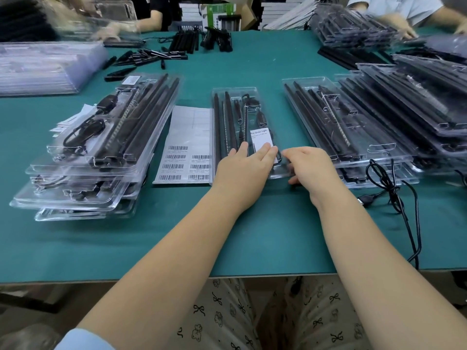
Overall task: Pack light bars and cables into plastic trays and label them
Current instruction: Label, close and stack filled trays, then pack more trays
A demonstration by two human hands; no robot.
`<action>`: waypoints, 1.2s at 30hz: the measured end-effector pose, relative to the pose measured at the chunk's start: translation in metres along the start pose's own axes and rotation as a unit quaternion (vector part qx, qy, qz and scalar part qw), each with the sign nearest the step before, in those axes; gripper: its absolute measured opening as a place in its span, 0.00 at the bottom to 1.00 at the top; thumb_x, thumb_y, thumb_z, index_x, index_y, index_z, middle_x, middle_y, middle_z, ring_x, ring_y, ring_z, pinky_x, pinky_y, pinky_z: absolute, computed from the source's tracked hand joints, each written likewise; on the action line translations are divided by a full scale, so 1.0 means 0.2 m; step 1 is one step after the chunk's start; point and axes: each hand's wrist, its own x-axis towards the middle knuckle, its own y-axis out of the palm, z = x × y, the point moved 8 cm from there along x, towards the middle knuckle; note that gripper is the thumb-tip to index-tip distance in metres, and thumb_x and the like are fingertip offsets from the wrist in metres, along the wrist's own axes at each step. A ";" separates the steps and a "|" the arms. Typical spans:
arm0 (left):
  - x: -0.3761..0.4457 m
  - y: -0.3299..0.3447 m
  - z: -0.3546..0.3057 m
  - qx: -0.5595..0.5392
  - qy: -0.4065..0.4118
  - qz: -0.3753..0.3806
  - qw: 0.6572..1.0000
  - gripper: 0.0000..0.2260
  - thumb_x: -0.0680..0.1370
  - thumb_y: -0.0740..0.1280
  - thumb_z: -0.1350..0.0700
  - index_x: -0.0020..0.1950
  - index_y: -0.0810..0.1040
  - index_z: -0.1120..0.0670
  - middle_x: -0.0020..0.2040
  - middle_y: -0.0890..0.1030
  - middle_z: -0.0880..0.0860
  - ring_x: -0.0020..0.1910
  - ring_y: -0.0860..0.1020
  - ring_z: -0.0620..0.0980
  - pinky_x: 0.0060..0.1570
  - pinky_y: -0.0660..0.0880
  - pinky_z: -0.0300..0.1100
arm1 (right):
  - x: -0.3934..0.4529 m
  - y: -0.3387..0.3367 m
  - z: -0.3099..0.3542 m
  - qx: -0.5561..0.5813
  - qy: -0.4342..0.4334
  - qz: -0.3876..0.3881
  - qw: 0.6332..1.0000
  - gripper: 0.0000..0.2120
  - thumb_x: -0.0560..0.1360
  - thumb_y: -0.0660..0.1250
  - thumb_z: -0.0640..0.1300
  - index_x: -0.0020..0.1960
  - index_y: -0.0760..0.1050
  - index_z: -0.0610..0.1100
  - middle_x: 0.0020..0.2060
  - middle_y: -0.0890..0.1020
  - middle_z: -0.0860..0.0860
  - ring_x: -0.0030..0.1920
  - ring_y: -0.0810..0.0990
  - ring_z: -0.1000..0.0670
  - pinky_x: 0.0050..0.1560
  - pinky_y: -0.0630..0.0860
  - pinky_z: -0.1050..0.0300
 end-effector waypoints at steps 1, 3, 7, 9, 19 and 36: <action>0.00 0.00 0.00 0.001 0.001 -0.002 1.000 0.24 0.83 0.56 0.57 0.78 0.52 0.50 0.77 0.58 0.45 0.71 0.62 0.59 0.66 0.65 0.53 | 0.01 0.00 -0.01 -0.008 -0.005 -0.005 1.000 0.15 0.74 0.62 0.42 0.47 0.73 0.27 0.35 0.71 0.45 0.33 0.69 0.48 0.22 0.70 0.66; 0.00 0.00 0.00 0.002 0.004 -0.003 1.000 0.25 0.82 0.56 0.57 0.78 0.53 0.50 0.77 0.58 0.45 0.71 0.62 0.59 0.65 0.65 0.53 | 0.01 0.00 -0.01 -0.029 -0.016 -0.018 0.999 0.11 0.74 0.62 0.43 0.50 0.76 0.36 0.37 0.77 0.47 0.30 0.74 0.51 0.23 0.70 0.65; 0.00 0.00 -0.01 0.007 0.009 0.010 1.000 0.25 0.82 0.55 0.59 0.78 0.52 0.49 0.77 0.57 0.46 0.72 0.61 0.61 0.66 0.64 0.54 | 0.03 0.01 -0.03 -0.003 0.015 -0.013 1.000 0.27 0.73 0.63 0.41 0.72 0.62 0.46 0.39 0.80 0.49 0.24 0.77 0.59 0.20 0.67 0.67; 0.00 -0.01 -0.02 0.009 0.014 0.010 1.000 0.25 0.81 0.54 0.61 0.78 0.53 0.50 0.77 0.59 0.47 0.71 0.61 0.62 0.65 0.64 0.55 | 0.04 0.01 -0.04 -0.008 0.024 -0.014 1.000 0.28 0.74 0.63 0.39 0.73 0.62 0.42 0.38 0.80 0.47 0.22 0.76 0.60 0.19 0.66 0.67; -0.01 -0.17 0.07 -0.099 -0.058 -0.112 0.987 0.24 0.82 0.57 0.58 0.77 0.57 0.50 0.74 0.65 0.46 0.67 0.69 0.55 0.53 0.72 0.52 | -0.02 0.02 0.01 0.179 0.039 0.004 0.983 0.14 0.81 0.56 0.51 0.56 0.71 0.42 0.39 0.79 0.45 0.23 0.77 0.55 0.22 0.73 0.62; -0.46 -0.14 0.14 -0.740 -0.378 -0.243 0.500 0.16 0.71 0.65 0.51 0.59 0.75 0.41 0.57 0.82 0.49 0.55 0.80 0.47 0.55 0.77 0.51 | -0.05 0.10 0.04 0.252 0.046 0.077 0.964 0.24 0.74 0.69 0.39 0.67 0.66 0.34 0.55 0.79 0.48 0.41 0.81 0.57 0.35 0.77 0.66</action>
